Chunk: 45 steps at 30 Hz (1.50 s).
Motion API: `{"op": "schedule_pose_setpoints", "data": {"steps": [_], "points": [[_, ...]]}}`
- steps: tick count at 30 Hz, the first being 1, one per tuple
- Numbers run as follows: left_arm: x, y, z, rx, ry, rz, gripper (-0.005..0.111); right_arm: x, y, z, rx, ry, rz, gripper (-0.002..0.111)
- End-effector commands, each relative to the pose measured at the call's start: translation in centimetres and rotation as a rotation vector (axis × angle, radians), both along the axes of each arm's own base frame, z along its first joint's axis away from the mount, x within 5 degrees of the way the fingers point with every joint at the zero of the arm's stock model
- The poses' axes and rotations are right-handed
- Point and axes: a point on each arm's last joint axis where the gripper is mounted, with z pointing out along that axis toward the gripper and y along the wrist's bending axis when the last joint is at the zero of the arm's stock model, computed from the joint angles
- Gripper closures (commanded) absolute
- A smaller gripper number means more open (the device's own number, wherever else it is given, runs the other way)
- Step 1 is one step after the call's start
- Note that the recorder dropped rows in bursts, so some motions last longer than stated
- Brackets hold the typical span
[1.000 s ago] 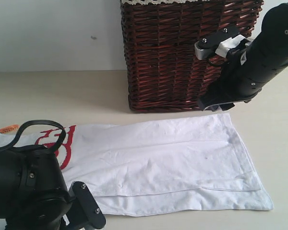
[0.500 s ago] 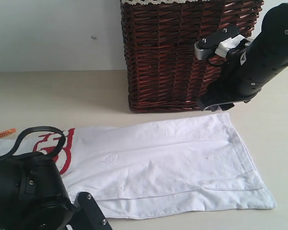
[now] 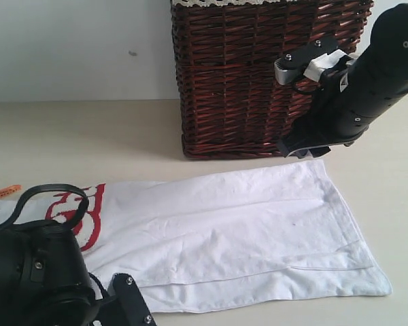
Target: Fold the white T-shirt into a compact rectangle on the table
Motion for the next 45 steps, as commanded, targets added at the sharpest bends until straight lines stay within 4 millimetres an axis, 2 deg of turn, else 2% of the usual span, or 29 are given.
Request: {"op": "schedule_pose_setpoints", "data": {"steps": [1, 5, 7, 10, 13, 15, 17, 22, 24, 28, 29, 31, 33, 35, 37, 41, 45], "points": [[1.0, 1.2, 2.1, 0.189, -0.067, -0.116, 0.107, 0.2, -0.1, 0.6, 0.014, -0.033, -0.001, 0.06], [4.5, 0.1, 6.7, 0.233, -0.366, -0.23, 0.107, 0.3, -0.1, 0.6, 0.016, -0.038, 0.0, 0.06], [6.6, -1.0, 8.6, 0.222, -0.564, -0.367, 0.107, 0.3, -0.1, 0.6, 0.014, -0.039, 0.0, 0.06], [8.0, -2.1, 9.3, 0.205, -0.711, -0.552, 0.107, 0.2, -0.1, 0.6, 0.011, -0.031, 0.0, 0.06], [8.8, -3.2, 9.2, 0.076, -0.736, -0.691, 0.107, 0.2, -0.1, 0.6, 0.009, -0.026, -0.001, 0.06], [9.2, -2.9, 8.8, 0.002, -0.702, -0.625, 0.105, 0.2, -0.1, 0.6, 0.009, -0.026, -0.001, 0.06], [9.6, -2.3, 8.5, -0.013, -0.666, -0.545, 0.096, 0.2, -0.1, 0.6, 0.01, -0.03, 0.001, 0.06], [11.0, -0.1, 8.2, 0.01, -0.612, -0.375, 0.059, 0.3, -0.1, 0.6, 0.012, -0.035, 0.003, 0.06], [11.6, 0.4, 8.4, 0.01, -0.641, -0.324, 0.052, 0.2, -0.1, 0.6, 0.012, -0.033, 0.002, 0.06], [12.5, 0.7, 9.3, 0.024, -0.797, -0.214, 0.06, 0.2, -0.1, 0.6, 0.011, -0.028, 0.0, 0.06], [12.5, 0.8, 9.2, 0.022, -0.792, -0.195, 0.061, 0.2, -0.1, 0.6, 0.011, -0.028, 0.0, 0.06], [11.6, 0.9, 8.5, 0.006, -0.667, -0.141, 0.064, 0.2, -0.1, 0.6, 0.012, -0.03, 0.0, 0.06], [11.7, 1.5, 8.1, -0.01, -0.617, -0.054, 0.063, 0.2, -0.1, 0.6, 0.012, -0.03, 0.0, 0.06], [12.8, 3.4, 7.7, -0.041, -0.556, 0.122, 0.063, 0.2, -0.1, 0.5, 0.008, -0.021, 0.0, 0.06], [14.7, 6.2, 7.8, -0.093, -0.514, 0.33, 0.063, 0.1, -0.2, 0.5, 0.006, -0.009, -0.002, 0.06], [16.4, 8.6, 6.4, -0.241, -0.377, 0.444, 0.063, 0.2, -0.1, 0.5, 0.011, -0.023, -0.001, 0.06], [17.1, 6.9, 4.9, -0.338, -0.372, 0.369, 0.063, 0.3, -0.1, 0.6, 0.018, -0.039, 0.0, 0.06]]}}
